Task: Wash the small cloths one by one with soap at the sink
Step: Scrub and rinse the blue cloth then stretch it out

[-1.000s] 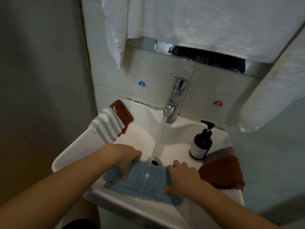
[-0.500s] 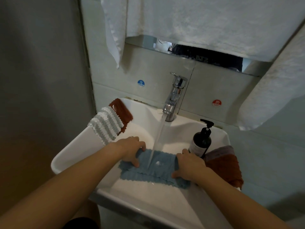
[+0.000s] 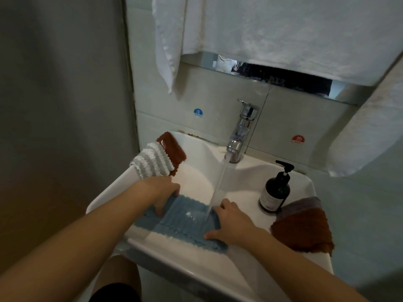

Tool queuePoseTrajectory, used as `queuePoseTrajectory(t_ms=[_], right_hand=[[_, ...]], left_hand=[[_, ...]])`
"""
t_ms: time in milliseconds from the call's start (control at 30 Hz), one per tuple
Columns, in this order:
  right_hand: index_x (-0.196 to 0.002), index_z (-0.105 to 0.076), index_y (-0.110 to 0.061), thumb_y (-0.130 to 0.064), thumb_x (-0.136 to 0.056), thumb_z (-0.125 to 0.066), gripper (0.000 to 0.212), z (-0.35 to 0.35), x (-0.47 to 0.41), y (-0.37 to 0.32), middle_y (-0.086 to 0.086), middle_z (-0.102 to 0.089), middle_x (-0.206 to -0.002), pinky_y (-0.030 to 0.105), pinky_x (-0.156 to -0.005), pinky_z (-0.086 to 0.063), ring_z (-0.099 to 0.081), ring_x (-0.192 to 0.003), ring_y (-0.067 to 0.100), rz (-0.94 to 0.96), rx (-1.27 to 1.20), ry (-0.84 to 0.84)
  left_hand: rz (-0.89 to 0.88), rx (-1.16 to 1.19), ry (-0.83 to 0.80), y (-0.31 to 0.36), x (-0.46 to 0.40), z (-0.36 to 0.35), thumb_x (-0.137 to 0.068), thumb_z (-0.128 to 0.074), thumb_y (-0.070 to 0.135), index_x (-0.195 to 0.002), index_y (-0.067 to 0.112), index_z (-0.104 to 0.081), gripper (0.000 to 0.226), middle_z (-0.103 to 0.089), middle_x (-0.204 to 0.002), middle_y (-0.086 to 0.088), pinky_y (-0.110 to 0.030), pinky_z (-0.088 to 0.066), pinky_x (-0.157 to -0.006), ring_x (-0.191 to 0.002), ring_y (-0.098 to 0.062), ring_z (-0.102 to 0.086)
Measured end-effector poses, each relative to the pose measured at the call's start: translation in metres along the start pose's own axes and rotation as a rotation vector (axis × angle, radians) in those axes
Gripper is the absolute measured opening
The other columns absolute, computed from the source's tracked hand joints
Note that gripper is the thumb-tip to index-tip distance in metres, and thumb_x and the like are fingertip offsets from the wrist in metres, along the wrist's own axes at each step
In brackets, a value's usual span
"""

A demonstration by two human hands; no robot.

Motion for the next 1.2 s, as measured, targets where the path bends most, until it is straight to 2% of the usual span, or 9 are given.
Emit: queuePoseTrajectory(t_ms=[100, 233, 333, 500, 667, 800, 967, 1033, 1200], right_hand=[[-0.147, -0.033, -0.023, -0.071, -0.075, -0.064, 0.092, -0.003, 0.009, -0.001, 0.004, -0.038, -0.13, 0.039, -0.095, -0.044, -0.039, -0.116, 0.023, 0.021, 0.053, -0.019], [-0.141, -0.04, -0.022, -0.068, -0.075, -0.065, 0.084, 0.0, 0.02, 0.01, 0.004, -0.04, -0.126, 0.04, -0.092, -0.043, -0.04, -0.113, 0.024, 0.008, 0.133, -0.036], [-0.143, -0.037, -0.025, -0.064, -0.076, -0.066, 0.083, 0.0, 0.027, 0.023, 0.003, -0.038, -0.129, 0.041, -0.092, -0.042, -0.04, -0.115, 0.025, -0.016, 0.16, -0.066], [-0.146, -0.032, -0.024, -0.06, -0.077, -0.067, 0.085, 0.005, 0.034, 0.05, 0.004, -0.036, -0.133, 0.045, -0.093, -0.045, -0.041, -0.121, 0.028, -0.108, 0.202, -0.111], [-0.146, -0.031, -0.018, -0.059, -0.082, -0.064, 0.083, 0.009, 0.035, 0.073, 0.006, -0.034, -0.136, 0.044, -0.095, -0.045, -0.047, -0.121, 0.031, -0.208, 0.168, -0.118], [-0.145, -0.034, -0.013, -0.059, -0.085, -0.061, 0.081, 0.013, 0.025, 0.073, 0.011, -0.031, -0.141, 0.044, -0.097, -0.046, -0.05, -0.119, 0.032, -0.247, 0.144, -0.097], [-0.14, -0.039, -0.018, -0.06, -0.081, -0.063, 0.076, 0.017, 0.012, 0.052, 0.005, -0.036, -0.123, 0.036, -0.083, -0.048, -0.052, -0.104, 0.024, -0.194, 0.058, -0.014], [-0.139, -0.04, -0.019, -0.061, -0.079, -0.065, 0.077, 0.015, 0.01, 0.037, 0.005, -0.036, -0.122, 0.033, -0.079, -0.046, -0.051, -0.102, 0.023, -0.158, 0.022, -0.011], [-0.137, -0.04, -0.019, -0.065, -0.076, -0.068, 0.081, 0.003, 0.016, 0.007, 0.006, -0.038, -0.123, 0.038, -0.083, -0.047, -0.05, -0.107, 0.026, -0.081, 0.024, -0.048]], left_hand=[[-0.021, -0.011, -0.094, 0.006, 0.004, -0.003, -0.066, -0.088, 0.026, -0.138, 0.027, -0.037, 0.089, -0.044, -0.129, -0.006, -0.035, -0.045, -0.087, -0.116, -0.027, -0.049], [-0.07, 0.059, -0.166, 0.021, 0.006, -0.008, -0.065, -0.09, 0.025, -0.134, 0.026, -0.039, 0.086, -0.044, -0.129, -0.006, -0.036, -0.045, -0.086, -0.115, -0.027, -0.048], [-0.118, 0.107, -0.169, 0.032, 0.004, -0.011, -0.063, -0.091, 0.026, -0.131, 0.028, -0.04, 0.084, -0.046, -0.129, -0.004, -0.037, -0.046, -0.09, -0.113, -0.024, -0.048], [-0.197, 0.158, -0.075, 0.056, -0.003, -0.007, -0.064, -0.09, 0.033, -0.134, 0.031, -0.04, 0.086, -0.046, -0.128, -0.001, -0.038, -0.045, -0.095, -0.116, -0.023, -0.047], [-0.251, 0.144, 0.065, 0.07, -0.009, 0.0, -0.076, -0.077, 0.044, -0.145, 0.032, -0.034, 0.082, -0.043, -0.129, -0.002, -0.04, -0.044, -0.099, -0.12, -0.023, -0.044], [-0.208, 0.154, 0.107, 0.062, -0.014, 0.002, -0.082, -0.071, 0.043, -0.15, 0.033, -0.028, 0.082, -0.038, -0.137, -0.004, -0.041, -0.042, -0.102, -0.125, -0.025, -0.04], [-0.089, 0.137, 0.113, 0.036, -0.016, 0.003, -0.077, -0.077, 0.035, -0.149, 0.032, -0.029, 0.086, -0.038, -0.138, -0.004, -0.042, -0.044, -0.103, -0.127, -0.026, -0.042], [-0.045, 0.121, 0.095, 0.023, -0.015, 0.001, -0.07, -0.082, 0.031, -0.146, 0.031, -0.032, 0.091, -0.041, -0.133, -0.003, -0.042, -0.046, -0.099, -0.123, -0.026, -0.044], [0.005, 0.007, -0.038, 0.01, -0.004, -0.004, -0.062, -0.089, 0.02, -0.141, 0.03, -0.032, 0.099, -0.04, -0.131, -0.003, -0.042, -0.049, -0.095, -0.117, -0.027, -0.046]])
Point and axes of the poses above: each hand's wrist, its own x-axis away from the middle knuckle, its own z-axis out of the back of the hand, y = z × x, the point moved 7 cm from there along -x, towards the middle knuckle
